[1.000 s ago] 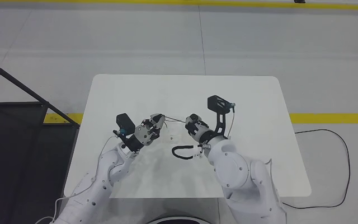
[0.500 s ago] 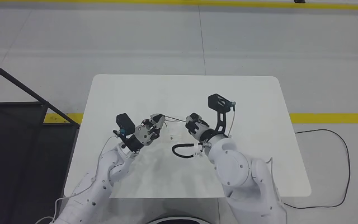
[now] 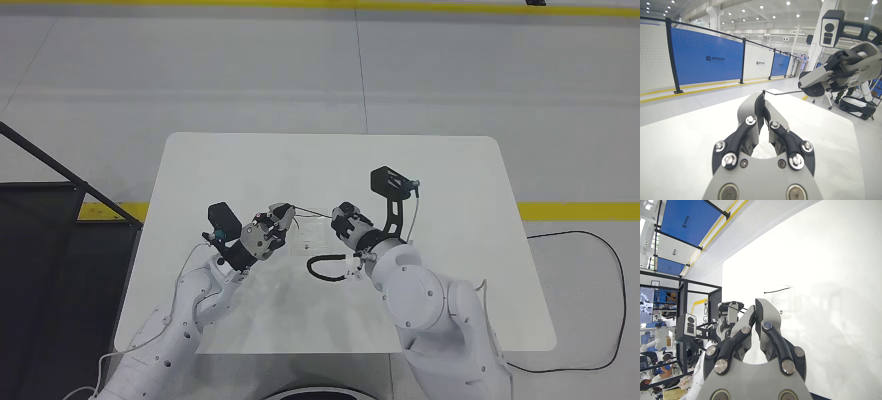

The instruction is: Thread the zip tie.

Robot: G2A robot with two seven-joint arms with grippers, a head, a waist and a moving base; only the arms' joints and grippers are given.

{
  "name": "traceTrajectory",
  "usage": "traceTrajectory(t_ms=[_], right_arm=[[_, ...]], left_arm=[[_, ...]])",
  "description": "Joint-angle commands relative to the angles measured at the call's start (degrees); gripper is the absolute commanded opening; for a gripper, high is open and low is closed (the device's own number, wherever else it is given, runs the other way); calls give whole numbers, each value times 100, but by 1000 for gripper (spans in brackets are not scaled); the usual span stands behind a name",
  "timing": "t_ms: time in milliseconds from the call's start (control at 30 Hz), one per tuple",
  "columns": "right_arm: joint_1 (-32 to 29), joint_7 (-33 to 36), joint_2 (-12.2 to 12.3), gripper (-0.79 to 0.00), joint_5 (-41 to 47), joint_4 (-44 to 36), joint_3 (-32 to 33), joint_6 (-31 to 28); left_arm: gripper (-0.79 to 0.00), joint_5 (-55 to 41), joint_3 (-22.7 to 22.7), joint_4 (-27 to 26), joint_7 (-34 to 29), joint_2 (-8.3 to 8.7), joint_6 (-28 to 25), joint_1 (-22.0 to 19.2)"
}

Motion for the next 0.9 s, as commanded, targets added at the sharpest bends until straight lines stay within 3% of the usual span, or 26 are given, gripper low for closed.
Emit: traceTrajectory(t_ms=[0, 867], right_arm=[[-7, -2, 1, -785, 0, -4, 7, -7], [-24, 18, 4, -785, 42, -5, 41, -56]], left_arm=[[-785, 0, 0, 0, 0, 0, 0, 0], [-785, 0, 0, 0, 0, 0, 0, 0]])
